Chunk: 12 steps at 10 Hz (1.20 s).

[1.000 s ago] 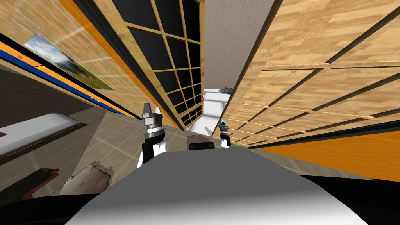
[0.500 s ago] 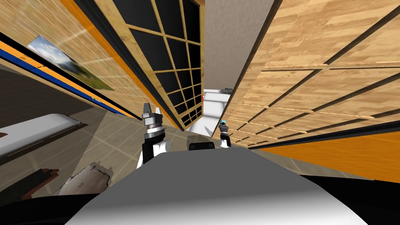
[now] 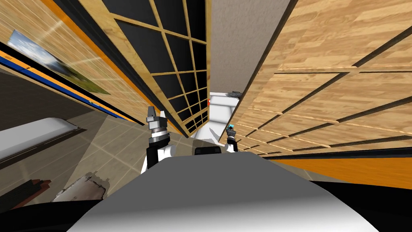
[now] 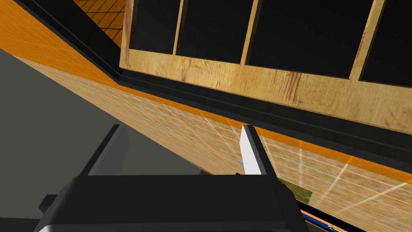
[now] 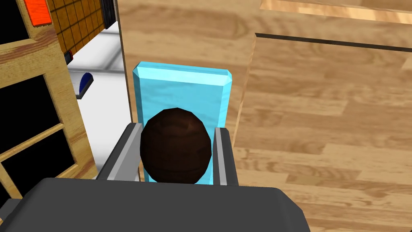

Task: Push the door open

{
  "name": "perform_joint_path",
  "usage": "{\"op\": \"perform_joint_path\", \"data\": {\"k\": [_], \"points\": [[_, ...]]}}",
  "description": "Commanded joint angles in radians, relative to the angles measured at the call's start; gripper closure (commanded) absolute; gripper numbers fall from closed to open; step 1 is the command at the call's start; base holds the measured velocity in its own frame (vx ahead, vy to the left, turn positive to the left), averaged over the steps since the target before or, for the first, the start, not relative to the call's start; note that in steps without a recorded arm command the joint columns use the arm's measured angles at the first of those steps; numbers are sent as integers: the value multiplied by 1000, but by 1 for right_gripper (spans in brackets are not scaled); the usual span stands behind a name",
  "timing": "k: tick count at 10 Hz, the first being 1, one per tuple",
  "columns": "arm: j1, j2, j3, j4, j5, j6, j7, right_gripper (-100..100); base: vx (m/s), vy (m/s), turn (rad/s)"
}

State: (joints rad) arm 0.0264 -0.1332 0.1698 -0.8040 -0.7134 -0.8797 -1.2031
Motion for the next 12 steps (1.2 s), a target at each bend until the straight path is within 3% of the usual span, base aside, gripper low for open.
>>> {"op": "perform_joint_path", "data": {"k": [1, 6, 12], "points": [[1, -2, -29, -17, -13, -14, 18, 100, 183, -47, 26], [13, 31, -96, -30, -49, -45, 77, 100, 179, -62, 11], [22, 64, -152, -41, -79, -72, 126, 100, 125, -49, 1]]}}
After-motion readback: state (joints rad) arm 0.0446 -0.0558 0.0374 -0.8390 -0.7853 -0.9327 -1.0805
